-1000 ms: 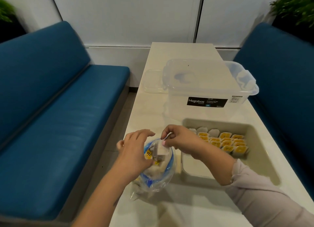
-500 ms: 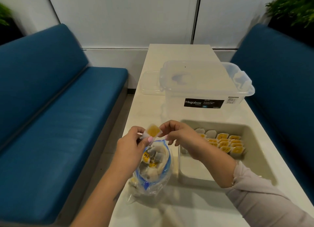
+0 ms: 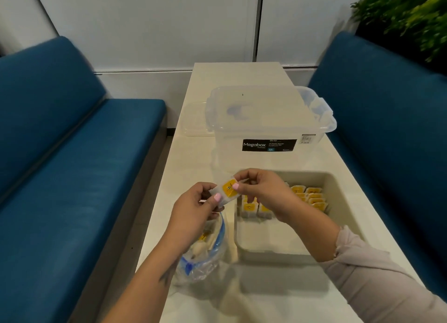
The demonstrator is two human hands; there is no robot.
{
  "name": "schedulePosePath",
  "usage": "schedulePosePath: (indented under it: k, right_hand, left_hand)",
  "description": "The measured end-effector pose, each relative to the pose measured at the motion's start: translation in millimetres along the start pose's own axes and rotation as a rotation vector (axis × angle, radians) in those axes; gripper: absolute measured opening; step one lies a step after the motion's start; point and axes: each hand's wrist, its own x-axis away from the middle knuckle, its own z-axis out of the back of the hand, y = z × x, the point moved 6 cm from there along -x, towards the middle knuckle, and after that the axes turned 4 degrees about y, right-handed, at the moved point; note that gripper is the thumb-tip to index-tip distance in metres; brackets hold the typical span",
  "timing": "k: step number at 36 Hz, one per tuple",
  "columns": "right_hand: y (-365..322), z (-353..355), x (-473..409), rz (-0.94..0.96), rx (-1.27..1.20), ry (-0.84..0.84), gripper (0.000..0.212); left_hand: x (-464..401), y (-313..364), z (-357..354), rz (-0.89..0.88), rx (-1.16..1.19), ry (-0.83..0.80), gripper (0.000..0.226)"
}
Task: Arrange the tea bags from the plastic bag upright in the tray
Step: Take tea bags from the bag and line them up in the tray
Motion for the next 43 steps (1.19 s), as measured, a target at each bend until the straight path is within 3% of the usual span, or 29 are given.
schedulePosePath:
  k: [5,9,14,30,37,43]
  right_hand:
    - [-0.1,18.5,-0.4,0.005,0.023,0.029,0.007]
    - [-1.0,32.0,1.6,0.023,0.008,0.056,0.005]
    - [-3.0,45.0,6.2,0.041,-0.051,0.087,0.004]
    - [-6.5,72.1,5.2,0.045,0.079,0.113,0.006]
    - [-14.7,78.2,4.1,0.067,0.265,0.052,0.004]
    - [-6.8,89.5,2.2,0.062,0.577,0.030,0.008]
  left_hand:
    - [-0.2,4.9,-22.2,0.046,0.147,-0.053,0.022]
    - [-1.5,9.2,-35.8,-0.001,0.133,-0.045,0.037]
    - [-4.2,14.2,-48.1,-0.025,0.206,-0.067,0.033]
    - [-4.0,16.7,-67.7,0.025,0.318,-0.124,0.024]
    - [-4.7,15.0,-67.5,-0.013,0.218,-0.084,0.025]
    - [-8.2,0.1,-74.4,-0.027,-0.061,-0.108,0.031]
